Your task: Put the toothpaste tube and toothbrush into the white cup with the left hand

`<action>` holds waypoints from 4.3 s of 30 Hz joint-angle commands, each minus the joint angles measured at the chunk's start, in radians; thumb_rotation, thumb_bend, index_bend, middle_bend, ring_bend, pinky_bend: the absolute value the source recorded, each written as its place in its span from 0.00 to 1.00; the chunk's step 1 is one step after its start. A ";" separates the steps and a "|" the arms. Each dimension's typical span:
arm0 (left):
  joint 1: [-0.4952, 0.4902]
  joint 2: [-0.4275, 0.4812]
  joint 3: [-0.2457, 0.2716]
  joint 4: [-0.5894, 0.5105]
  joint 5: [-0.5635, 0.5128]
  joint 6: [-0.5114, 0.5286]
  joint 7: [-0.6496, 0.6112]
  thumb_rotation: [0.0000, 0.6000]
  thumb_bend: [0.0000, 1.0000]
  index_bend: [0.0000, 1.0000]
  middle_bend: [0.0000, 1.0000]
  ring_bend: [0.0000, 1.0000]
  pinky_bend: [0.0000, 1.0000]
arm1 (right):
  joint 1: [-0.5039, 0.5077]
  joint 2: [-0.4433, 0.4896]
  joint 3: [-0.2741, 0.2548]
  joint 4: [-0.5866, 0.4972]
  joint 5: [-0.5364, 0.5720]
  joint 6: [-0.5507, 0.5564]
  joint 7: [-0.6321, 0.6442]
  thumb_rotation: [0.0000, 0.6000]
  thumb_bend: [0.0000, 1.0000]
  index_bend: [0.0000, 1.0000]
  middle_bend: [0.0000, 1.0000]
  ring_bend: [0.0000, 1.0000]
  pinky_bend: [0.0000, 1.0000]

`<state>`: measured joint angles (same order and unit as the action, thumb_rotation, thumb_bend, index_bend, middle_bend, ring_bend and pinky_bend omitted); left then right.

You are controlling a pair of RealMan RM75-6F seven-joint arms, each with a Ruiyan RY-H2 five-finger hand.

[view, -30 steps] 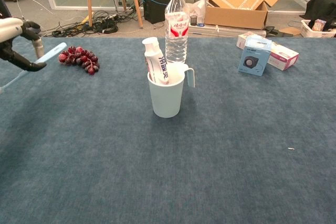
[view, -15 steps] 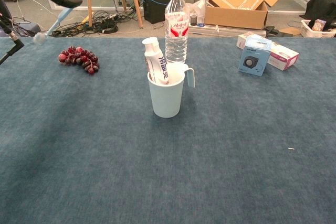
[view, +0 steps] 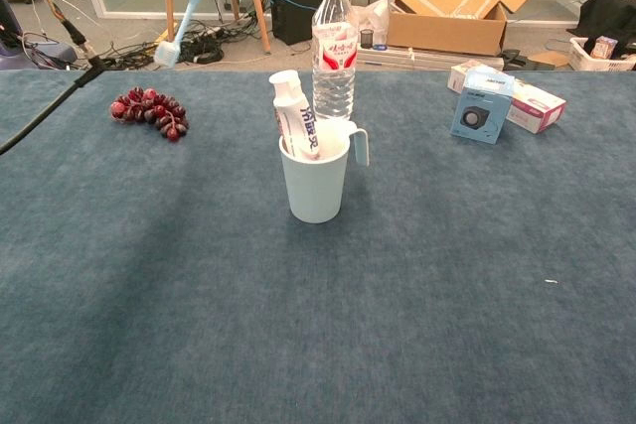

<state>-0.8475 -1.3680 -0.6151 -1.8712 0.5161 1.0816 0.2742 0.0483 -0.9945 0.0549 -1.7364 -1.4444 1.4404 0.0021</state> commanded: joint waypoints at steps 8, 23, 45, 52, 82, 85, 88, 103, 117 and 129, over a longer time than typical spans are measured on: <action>-0.056 0.006 -0.073 -0.009 -0.121 -0.156 -0.213 1.00 0.45 0.71 0.00 0.00 0.00 | -0.003 0.005 0.001 0.000 -0.004 0.006 0.012 1.00 0.00 0.09 0.07 0.00 0.42; -0.118 -0.084 -0.045 0.041 -0.085 -0.248 -0.402 1.00 0.45 0.71 0.00 0.00 0.00 | -0.007 0.012 0.000 -0.003 -0.012 0.015 0.025 1.00 0.00 0.09 0.07 0.00 0.42; -0.085 -0.404 0.051 0.390 0.380 -0.159 -0.737 1.00 0.46 0.71 0.00 0.00 0.00 | -0.018 0.029 0.001 -0.003 -0.026 0.034 0.063 1.00 0.00 0.09 0.07 0.00 0.42; -0.065 -0.427 0.073 0.437 0.446 -0.161 -0.803 1.00 0.45 0.71 0.00 0.00 0.00 | -0.018 0.030 0.000 -0.004 -0.028 0.035 0.063 1.00 0.00 0.09 0.07 0.00 0.42; -0.012 -0.476 0.143 0.567 0.638 -0.146 -0.990 1.00 0.45 0.70 0.00 0.00 0.00 | -0.018 0.031 0.000 -0.004 -0.027 0.031 0.061 1.00 0.00 0.09 0.07 0.00 0.42; -0.004 -0.476 0.152 0.567 0.651 -0.140 -1.002 1.00 0.45 0.70 0.00 0.00 0.00 | -0.018 0.031 0.000 -0.004 -0.025 0.030 0.061 1.00 0.00 0.09 0.07 0.00 0.42; 0.001 -0.478 0.158 0.573 0.660 -0.139 -1.016 1.00 0.46 0.70 0.00 0.00 0.00 | -0.018 0.032 0.000 -0.004 -0.024 0.030 0.063 1.00 0.00 0.09 0.07 0.00 0.42; -0.008 -0.510 0.169 0.645 0.688 -0.149 -1.074 1.00 0.46 0.71 0.00 0.00 0.00 | -0.019 0.037 0.002 -0.005 -0.020 0.029 0.070 1.00 0.00 0.09 0.07 0.00 0.42; -0.001 -0.519 0.186 0.675 0.707 -0.156 -1.114 1.00 0.46 0.71 0.00 0.00 0.00 | -0.017 0.037 0.002 -0.005 -0.016 0.024 0.068 1.00 0.00 0.09 0.07 0.00 0.42; 0.001 -0.511 0.198 0.679 0.719 -0.174 -1.137 1.00 0.46 0.57 0.00 0.00 0.00 | -0.016 0.037 0.002 -0.007 -0.015 0.021 0.066 1.00 0.00 0.09 0.07 0.00 0.42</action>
<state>-0.8466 -1.8796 -0.4176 -1.1923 1.2348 0.9078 -0.8624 0.0320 -0.9571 0.0574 -1.7433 -1.4591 1.4616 0.0679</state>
